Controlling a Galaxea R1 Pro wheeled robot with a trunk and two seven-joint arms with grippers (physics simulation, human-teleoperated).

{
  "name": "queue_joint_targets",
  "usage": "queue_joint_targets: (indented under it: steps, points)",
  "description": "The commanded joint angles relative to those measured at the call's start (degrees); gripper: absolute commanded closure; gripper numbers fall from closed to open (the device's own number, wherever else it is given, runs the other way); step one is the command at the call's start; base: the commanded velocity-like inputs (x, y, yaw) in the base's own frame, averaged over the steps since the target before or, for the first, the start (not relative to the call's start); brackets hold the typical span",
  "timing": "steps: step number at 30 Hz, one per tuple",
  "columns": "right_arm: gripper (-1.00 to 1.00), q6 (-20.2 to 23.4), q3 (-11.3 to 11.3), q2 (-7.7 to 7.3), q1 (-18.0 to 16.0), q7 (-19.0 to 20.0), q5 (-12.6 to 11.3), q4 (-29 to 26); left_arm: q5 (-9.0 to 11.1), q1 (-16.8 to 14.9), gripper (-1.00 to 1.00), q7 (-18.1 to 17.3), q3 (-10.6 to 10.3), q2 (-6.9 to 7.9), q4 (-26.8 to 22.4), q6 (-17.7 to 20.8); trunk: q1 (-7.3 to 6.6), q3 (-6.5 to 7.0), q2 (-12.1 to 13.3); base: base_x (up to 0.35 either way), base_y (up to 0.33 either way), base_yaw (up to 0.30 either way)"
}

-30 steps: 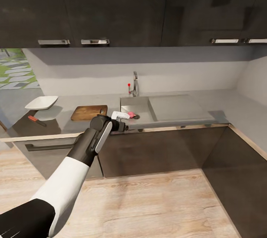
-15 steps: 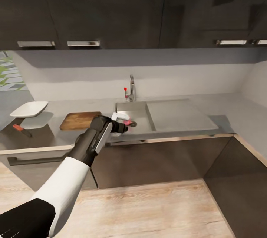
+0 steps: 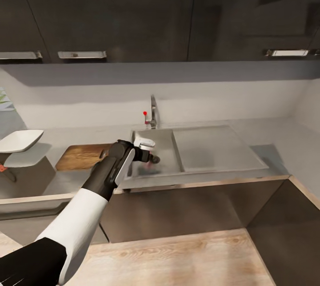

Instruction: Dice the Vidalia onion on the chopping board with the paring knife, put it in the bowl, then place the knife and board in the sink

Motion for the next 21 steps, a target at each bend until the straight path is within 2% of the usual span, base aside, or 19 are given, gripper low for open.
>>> queue_joint_targets:
  steps: [1,14,21]
  points:
    - [-1.00,-0.11,0.50,-0.05,0.00,-0.36,-0.49,-0.10,0.53,-0.07,-1.00,0.47,-0.06,0.01,0.11,0.20,0.07,-0.10,-0.11,0.313,-0.056,0.000]
    - [-1.00,-0.10,0.48,-0.05,0.00,-0.54,-0.49,-0.10,0.36,-0.07,-1.00,0.64,0.01,0.01,7.64,0.04,0.07,-0.10,-0.11,0.310,-0.007,0.000]
    - [-1.00,-0.10,0.48,-0.05,0.00,-0.62,-0.49,-0.10,0.40,-0.05,-1.00,0.58,0.03,-0.02,10.57,-0.14,0.07,-0.10,-0.11,0.117,0.000,0.000]
